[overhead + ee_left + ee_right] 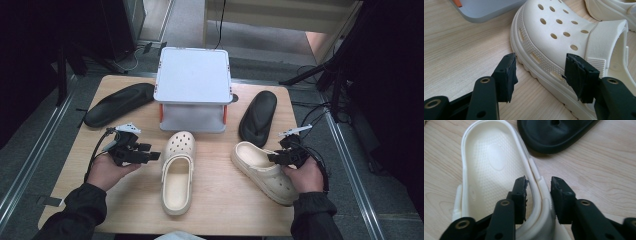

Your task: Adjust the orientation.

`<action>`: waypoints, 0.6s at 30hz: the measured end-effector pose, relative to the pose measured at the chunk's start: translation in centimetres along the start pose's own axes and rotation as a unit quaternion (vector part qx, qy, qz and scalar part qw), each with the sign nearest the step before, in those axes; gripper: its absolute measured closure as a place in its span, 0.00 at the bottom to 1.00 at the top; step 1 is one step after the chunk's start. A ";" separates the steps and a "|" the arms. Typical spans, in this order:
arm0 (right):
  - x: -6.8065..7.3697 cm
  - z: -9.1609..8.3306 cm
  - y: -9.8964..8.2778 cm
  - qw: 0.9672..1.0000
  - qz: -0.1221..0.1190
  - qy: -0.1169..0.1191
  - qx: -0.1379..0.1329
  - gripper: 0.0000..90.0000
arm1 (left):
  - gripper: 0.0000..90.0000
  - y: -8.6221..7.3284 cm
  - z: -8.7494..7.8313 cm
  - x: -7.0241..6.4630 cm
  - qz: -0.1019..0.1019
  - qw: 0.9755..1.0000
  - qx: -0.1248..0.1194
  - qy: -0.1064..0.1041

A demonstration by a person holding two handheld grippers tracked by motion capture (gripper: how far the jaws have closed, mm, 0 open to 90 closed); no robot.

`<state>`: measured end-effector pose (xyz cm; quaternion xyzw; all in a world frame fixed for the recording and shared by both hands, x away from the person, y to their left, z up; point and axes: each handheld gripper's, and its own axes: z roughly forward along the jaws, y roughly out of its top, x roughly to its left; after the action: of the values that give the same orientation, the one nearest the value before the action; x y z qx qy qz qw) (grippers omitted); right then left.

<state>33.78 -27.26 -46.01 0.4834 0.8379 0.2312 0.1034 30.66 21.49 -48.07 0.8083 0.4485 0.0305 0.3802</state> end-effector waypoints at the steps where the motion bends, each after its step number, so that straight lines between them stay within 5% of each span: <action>1: 0.0 0.0 0.0 1.000 -0.001 0.001 -0.002 0.79 | 0.48 0.0 -0.1 0.0 0.000 1.000 -0.001 0.001; 11: 0.9 -0.4 0.4 0.999 -0.030 0.014 -0.008 0.86 | 0.49 0.0 0.0 0.0 0.001 1.000 -0.001 0.002; 15: 1.8 -0.8 1.1 0.998 -0.041 0.034 -0.015 0.87 | 0.49 0.0 0.0 0.0 0.001 1.000 -0.003 0.001; 18: 3.3 -0.8 1.9 0.997 -0.070 0.042 -0.016 0.87 | 0.49 0.0 0.0 0.0 0.000 1.000 -0.003 0.000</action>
<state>33.25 -23.89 -44.21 0.4115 0.8696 0.2572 0.0918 30.65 21.49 -48.01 0.8070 0.4485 0.0323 0.3827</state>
